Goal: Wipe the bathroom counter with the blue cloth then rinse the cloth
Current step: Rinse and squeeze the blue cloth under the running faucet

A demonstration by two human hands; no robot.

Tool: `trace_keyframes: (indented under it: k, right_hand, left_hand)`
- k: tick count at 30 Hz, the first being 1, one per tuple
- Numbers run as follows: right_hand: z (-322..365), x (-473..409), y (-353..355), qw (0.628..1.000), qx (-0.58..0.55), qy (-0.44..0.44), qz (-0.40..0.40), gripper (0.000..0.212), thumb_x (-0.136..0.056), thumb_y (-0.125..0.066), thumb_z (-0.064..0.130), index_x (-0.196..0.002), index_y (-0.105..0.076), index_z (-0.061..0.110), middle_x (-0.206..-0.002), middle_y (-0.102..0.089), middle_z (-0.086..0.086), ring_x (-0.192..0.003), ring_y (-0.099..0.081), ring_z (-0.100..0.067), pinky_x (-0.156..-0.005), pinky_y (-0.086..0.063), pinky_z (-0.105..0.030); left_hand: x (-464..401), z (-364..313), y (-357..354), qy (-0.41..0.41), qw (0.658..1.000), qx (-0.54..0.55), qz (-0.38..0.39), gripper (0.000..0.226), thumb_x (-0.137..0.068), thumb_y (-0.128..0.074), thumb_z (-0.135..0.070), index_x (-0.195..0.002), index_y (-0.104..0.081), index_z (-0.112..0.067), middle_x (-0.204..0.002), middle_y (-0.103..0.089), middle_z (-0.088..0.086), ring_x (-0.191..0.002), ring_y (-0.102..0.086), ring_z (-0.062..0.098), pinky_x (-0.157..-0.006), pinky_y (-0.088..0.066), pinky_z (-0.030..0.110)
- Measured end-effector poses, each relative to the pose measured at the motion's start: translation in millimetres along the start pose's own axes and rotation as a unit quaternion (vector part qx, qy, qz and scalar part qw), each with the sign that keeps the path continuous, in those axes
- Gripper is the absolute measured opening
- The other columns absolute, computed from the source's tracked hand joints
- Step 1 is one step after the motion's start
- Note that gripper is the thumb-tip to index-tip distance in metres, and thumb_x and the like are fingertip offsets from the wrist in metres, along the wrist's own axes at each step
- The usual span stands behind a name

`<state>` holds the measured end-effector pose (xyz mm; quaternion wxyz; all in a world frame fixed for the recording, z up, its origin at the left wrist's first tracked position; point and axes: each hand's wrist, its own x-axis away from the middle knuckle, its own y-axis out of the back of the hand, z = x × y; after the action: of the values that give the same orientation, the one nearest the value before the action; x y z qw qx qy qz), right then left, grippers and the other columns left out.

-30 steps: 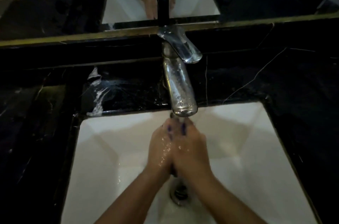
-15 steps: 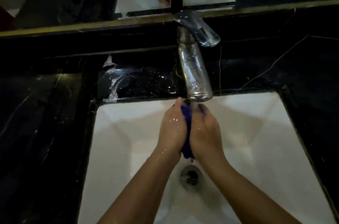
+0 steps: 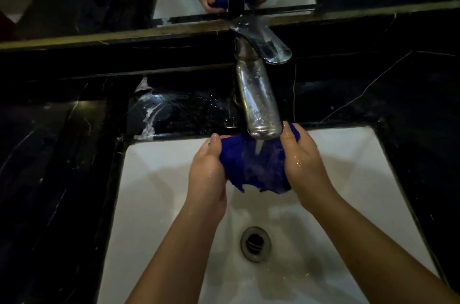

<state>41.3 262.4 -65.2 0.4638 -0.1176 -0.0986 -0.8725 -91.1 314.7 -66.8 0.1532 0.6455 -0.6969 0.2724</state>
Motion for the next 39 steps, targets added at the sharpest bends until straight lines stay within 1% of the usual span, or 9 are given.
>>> trace_keyframes:
  k: [4,6,12,16,20,26,29,32,39]
  right_hand:
    - [8,8,9,1.000,0.008,0.016,-0.018,0.030,-0.105,-0.044,0.043,-0.096,-0.061,0.020,-0.076,-0.069,0.007,-0.069,-0.067,-0.011,-0.065,-0.057,-0.027]
    - [11,18,7,0.999,0.028,0.030,-0.004,0.028,-0.103,-0.045,0.048,-0.093,-0.060,0.027,-0.082,-0.070,0.007,-0.072,-0.069,-0.014,-0.068,-0.059,-0.034]
    - [14,40,8,0.963,0.037,-0.024,0.268,0.053,-0.096,-0.034,0.070,-0.123,-0.064,0.036,-0.111,-0.076,0.008,-0.104,-0.070,-0.003,-0.090,-0.057,-0.025]
    - [6,25,27,0.991,0.122,0.012,0.057,0.023,-0.102,-0.046,0.046,-0.110,-0.062,0.032,-0.096,-0.073,0.007,-0.090,-0.069,-0.004,-0.074,-0.054,-0.024]
    - [-2,24,16,0.978,-0.010,-0.147,0.147,0.027,-0.100,-0.053,0.046,-0.121,-0.061,0.031,-0.108,-0.074,0.003,-0.095,-0.074,-0.020,-0.080,-0.063,-0.044]
    - [-9,13,11,0.999,0.025,0.019,0.036,0.021,-0.100,-0.059,0.019,-0.116,-0.063,0.032,-0.105,-0.075,0.000,-0.093,-0.074,-0.019,-0.084,-0.061,-0.053]
    - [-4,12,4,0.997,0.004,0.035,0.069,0.034,-0.099,-0.059,0.016,-0.123,-0.053,0.039,-0.108,-0.073,0.003,-0.096,-0.073,-0.015,-0.084,-0.061,-0.043]
    - [-7,17,-20,0.997,0.004,0.032,0.073,0.012,-0.101,-0.055,0.038,-0.111,-0.058,0.042,-0.100,-0.074,0.012,-0.091,-0.072,-0.006,-0.085,-0.059,-0.035]
    - [-20,29,-29,0.985,0.158,0.063,0.007,0.034,-0.101,-0.041,0.055,-0.101,-0.063,0.029,-0.086,-0.070,0.007,-0.080,-0.066,-0.012,-0.073,-0.051,-0.033]
  left_hand:
    - [5,-2,6,-0.121,0.979,-0.143,-0.082,0.011,-0.103,-0.056,-0.029,-0.102,-0.061,-0.019,-0.094,-0.068,0.006,-0.084,-0.063,0.022,-0.075,-0.055,0.038]
    - [21,-4,0,-0.114,0.983,-0.144,-0.004,0.017,-0.098,-0.062,-0.038,-0.108,-0.061,-0.025,-0.099,-0.072,0.004,-0.088,-0.070,0.019,-0.076,-0.059,0.037]
    - [26,-2,-4,0.016,0.994,-0.017,0.105,0.022,-0.088,-0.074,-0.017,-0.106,-0.067,-0.006,-0.095,-0.074,0.021,-0.081,-0.073,0.034,-0.067,-0.059,0.043]
    - [16,8,14,0.114,0.986,0.097,0.069,0.023,-0.093,-0.064,-0.017,-0.115,-0.068,-0.009,-0.105,-0.076,0.020,-0.094,-0.072,0.040,-0.074,-0.053,0.046]
    - [19,1,11,0.152,0.965,0.172,0.129,0.032,-0.094,-0.052,-0.014,-0.121,-0.068,-0.004,-0.116,-0.074,0.021,-0.104,-0.071,0.040,-0.090,-0.054,0.051]
    - [3,-1,12,-0.079,0.987,-0.122,0.075,0.025,-0.104,-0.052,-0.011,-0.118,-0.062,-0.030,-0.108,-0.077,0.000,-0.099,-0.074,0.024,-0.081,-0.062,0.043]
    - [9,10,5,-0.113,0.986,-0.097,0.071,0.019,-0.106,-0.050,-0.025,-0.122,-0.058,-0.031,-0.105,-0.076,-0.001,-0.095,-0.073,0.023,-0.077,-0.062,0.043]
    - [11,19,-18,-0.110,0.989,-0.088,0.043,0.032,-0.102,-0.046,-0.055,-0.111,-0.062,-0.028,-0.093,-0.071,0.007,-0.078,-0.064,0.025,-0.061,-0.051,0.038]
    - [13,26,-15,-0.241,0.932,-0.271,-0.023,0.041,-0.102,-0.038,-0.045,-0.085,-0.061,-0.017,-0.076,-0.062,-0.004,-0.076,-0.063,0.020,-0.066,-0.050,0.035]
